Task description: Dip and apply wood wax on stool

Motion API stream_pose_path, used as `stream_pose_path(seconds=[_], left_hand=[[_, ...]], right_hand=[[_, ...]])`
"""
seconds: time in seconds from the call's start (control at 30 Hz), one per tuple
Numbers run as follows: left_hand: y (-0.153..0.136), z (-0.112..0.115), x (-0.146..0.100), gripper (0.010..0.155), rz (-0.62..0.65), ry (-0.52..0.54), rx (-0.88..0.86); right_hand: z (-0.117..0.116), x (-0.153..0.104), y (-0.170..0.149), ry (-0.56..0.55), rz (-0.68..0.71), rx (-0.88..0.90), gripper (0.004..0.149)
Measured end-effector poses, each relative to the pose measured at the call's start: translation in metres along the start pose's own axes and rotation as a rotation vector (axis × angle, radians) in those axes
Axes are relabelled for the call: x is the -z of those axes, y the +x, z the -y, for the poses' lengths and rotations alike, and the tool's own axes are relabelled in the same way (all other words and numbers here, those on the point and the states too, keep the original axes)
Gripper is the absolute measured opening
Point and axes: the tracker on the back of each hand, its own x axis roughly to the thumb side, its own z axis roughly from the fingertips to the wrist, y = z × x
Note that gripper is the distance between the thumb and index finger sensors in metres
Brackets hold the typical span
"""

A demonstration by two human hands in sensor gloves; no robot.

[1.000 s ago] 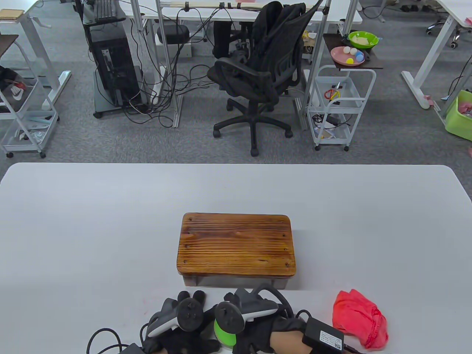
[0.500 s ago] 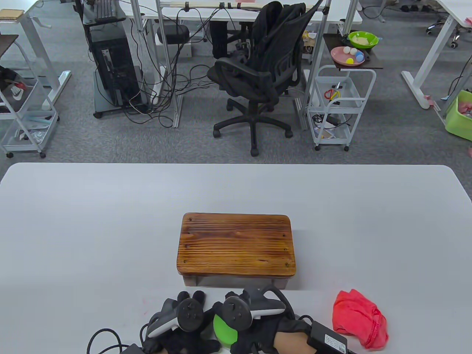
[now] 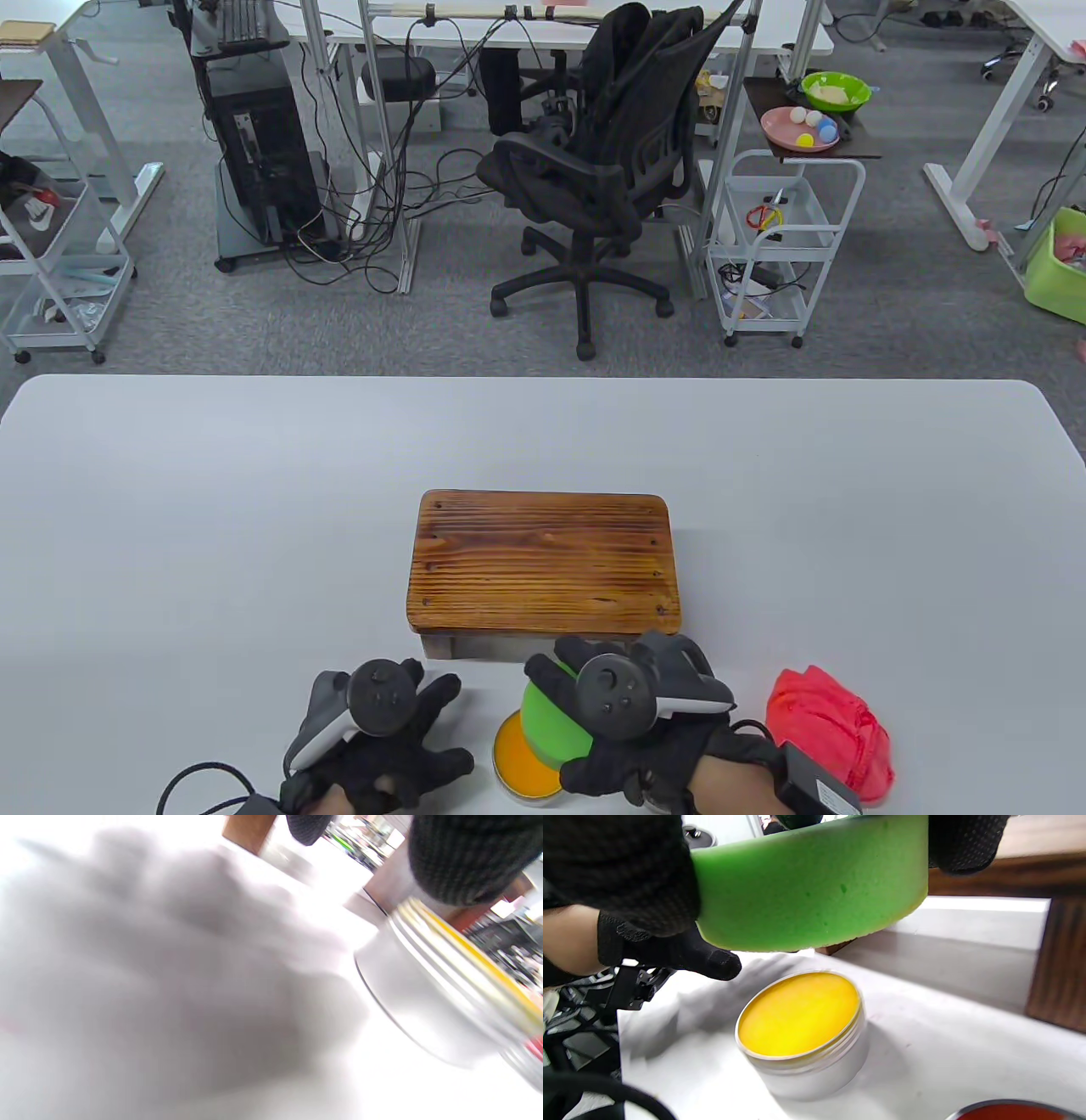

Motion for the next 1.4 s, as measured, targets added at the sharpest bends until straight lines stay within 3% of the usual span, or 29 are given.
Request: stream_pose_path(seconds=[0.13, 0.23, 0.4, 0.47, 0.6, 0.77, 1.0, 1.2, 1.4], left_hand=[[-0.020, -0.030, -0.006, 0.105, -0.130, 0.006, -0.031], [-0.030, -0.052, -0.010, 0.110, -0.156, 0.111, -0.078], [-0.023, -0.083, 0.000, 0.111, 0.064, 0.288, -0.305], [-0.013, -0.086, 0.011, 0.108, 0.071, 0.314, -0.281], [0.008, -0.079, 0.042, 0.106, 0.047, 0.281, -0.234], [0.008, -0.064, 0.064, 0.104, -0.004, 0.252, -0.247], [0.002, -0.064, 0.066, 0.107, -0.009, 0.286, -0.236], [0.002, -0.063, 0.065, 0.107, -0.015, 0.301, -0.229], [0.002, -0.063, 0.064, 0.107, -0.014, 0.297, -0.236]], right_hand=[[0.023, -0.016, -0.023, -0.072, -0.063, 0.012, 0.108], [0.038, -0.026, -0.043, -0.118, -0.118, 0.036, 0.108], [0.056, -0.034, -0.087, -0.162, -0.261, 0.048, 0.107], [0.057, -0.032, -0.100, -0.156, -0.311, 0.048, 0.107], [0.055, -0.022, -0.122, -0.114, -0.381, 0.066, 0.107], [0.048, -0.012, -0.130, -0.057, -0.404, 0.051, 0.107], [0.039, 0.000, -0.129, -0.002, -0.423, -0.023, 0.105], [0.040, 0.000, -0.115, 0.025, -0.373, -0.072, 0.102], [0.049, 0.009, -0.120, 0.032, -0.435, -0.131, 0.101]])
